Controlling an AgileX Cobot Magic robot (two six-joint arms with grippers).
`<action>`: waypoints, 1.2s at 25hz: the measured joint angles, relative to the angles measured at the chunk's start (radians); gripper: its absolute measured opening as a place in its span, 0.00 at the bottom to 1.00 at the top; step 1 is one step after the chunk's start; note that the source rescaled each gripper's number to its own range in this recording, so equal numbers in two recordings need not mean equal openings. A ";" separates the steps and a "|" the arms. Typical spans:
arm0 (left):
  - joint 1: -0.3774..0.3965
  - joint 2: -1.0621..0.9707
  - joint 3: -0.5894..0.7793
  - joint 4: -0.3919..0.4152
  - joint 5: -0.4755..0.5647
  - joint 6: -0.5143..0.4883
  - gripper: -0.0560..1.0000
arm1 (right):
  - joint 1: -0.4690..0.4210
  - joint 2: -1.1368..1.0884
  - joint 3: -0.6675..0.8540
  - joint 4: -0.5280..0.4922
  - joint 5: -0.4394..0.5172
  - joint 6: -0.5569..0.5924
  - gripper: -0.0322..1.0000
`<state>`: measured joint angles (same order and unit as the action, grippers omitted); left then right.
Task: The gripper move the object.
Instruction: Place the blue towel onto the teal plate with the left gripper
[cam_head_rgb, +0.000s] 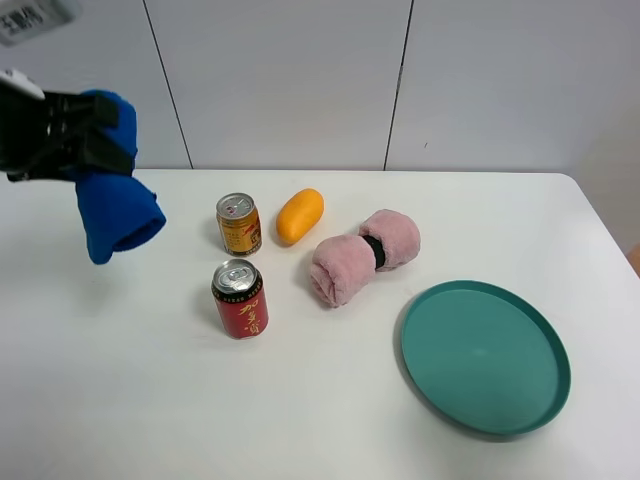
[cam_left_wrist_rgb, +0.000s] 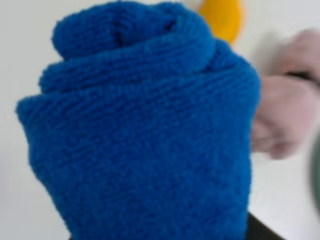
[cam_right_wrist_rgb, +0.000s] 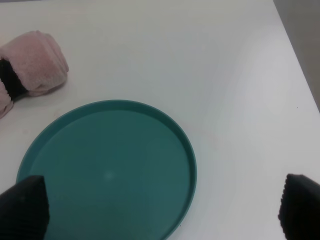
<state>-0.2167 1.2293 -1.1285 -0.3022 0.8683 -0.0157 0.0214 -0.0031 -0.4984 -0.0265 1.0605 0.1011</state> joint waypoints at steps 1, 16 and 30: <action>-0.011 0.000 -0.031 -0.018 0.008 0.016 0.05 | 0.000 0.000 0.000 0.000 0.000 0.000 1.00; -0.510 0.329 -0.291 -0.004 0.005 0.190 0.05 | 0.000 0.000 0.000 0.000 0.000 0.000 1.00; -0.724 0.738 -0.622 0.006 -0.002 0.343 0.05 | 0.000 0.000 0.000 0.000 0.000 0.000 1.00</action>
<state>-0.9409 1.9675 -1.7508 -0.2965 0.8664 0.3277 0.0214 -0.0031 -0.4984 -0.0265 1.0605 0.1011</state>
